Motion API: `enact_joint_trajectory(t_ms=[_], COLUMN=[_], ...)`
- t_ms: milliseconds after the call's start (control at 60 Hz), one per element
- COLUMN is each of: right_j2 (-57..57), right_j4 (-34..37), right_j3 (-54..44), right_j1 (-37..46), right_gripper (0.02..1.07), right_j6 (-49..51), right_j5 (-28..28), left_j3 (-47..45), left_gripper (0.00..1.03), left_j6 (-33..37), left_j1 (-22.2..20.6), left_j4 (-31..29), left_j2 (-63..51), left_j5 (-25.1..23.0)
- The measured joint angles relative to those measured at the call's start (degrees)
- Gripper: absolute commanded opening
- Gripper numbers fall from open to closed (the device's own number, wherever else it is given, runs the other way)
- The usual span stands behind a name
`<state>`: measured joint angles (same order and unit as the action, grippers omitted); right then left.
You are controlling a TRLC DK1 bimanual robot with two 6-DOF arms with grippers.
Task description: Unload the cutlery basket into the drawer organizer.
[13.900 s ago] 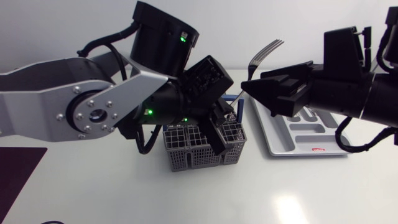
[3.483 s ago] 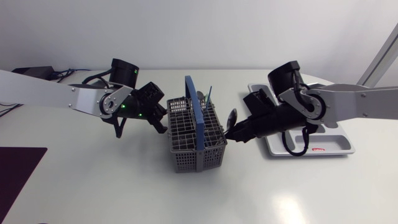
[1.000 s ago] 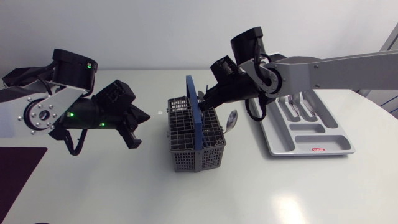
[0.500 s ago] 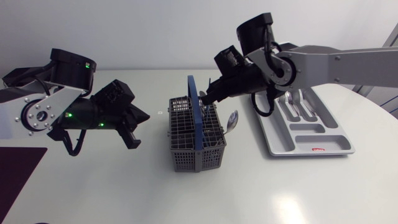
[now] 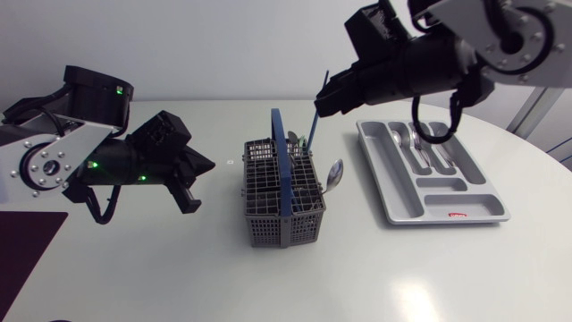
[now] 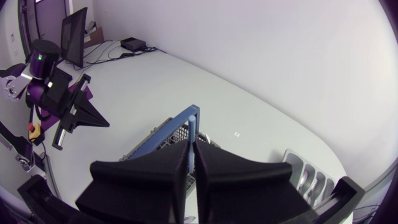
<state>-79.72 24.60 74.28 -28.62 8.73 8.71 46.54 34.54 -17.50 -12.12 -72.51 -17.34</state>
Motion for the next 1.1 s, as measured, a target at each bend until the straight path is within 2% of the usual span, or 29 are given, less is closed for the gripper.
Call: enact_joint_trajectory(t_ms=[200,500,900,1100], right_j2=[4.6,5.9,2.5,-0.6], right_j4=[9.5,19.3,21.3,18.4], right_j3=[3.9,5.4,-2.6,-5.8], right_j1=[4.3,17.3,25.2,27.4], right_gripper=[0.08,0.08,0.08,0.08], right_j6=[0.0,1.6,5.4,6.4], right_j5=[0.0,2.4,3.1,3.4], left_j3=[0.0,0.0,0.0,0.0], left_gripper=[0.18,0.18,0.18,0.18], left_j6=[0.0,0.0,0.0,0.0], left_j1=[-0.6,-1.8,-2.2,-2.5], left_j4=[0.0,0.0,0.0,0.0], left_j2=[0.3,0.3,0.3,0.3], left_j5=[0.0,0.0,0.0,0.0])
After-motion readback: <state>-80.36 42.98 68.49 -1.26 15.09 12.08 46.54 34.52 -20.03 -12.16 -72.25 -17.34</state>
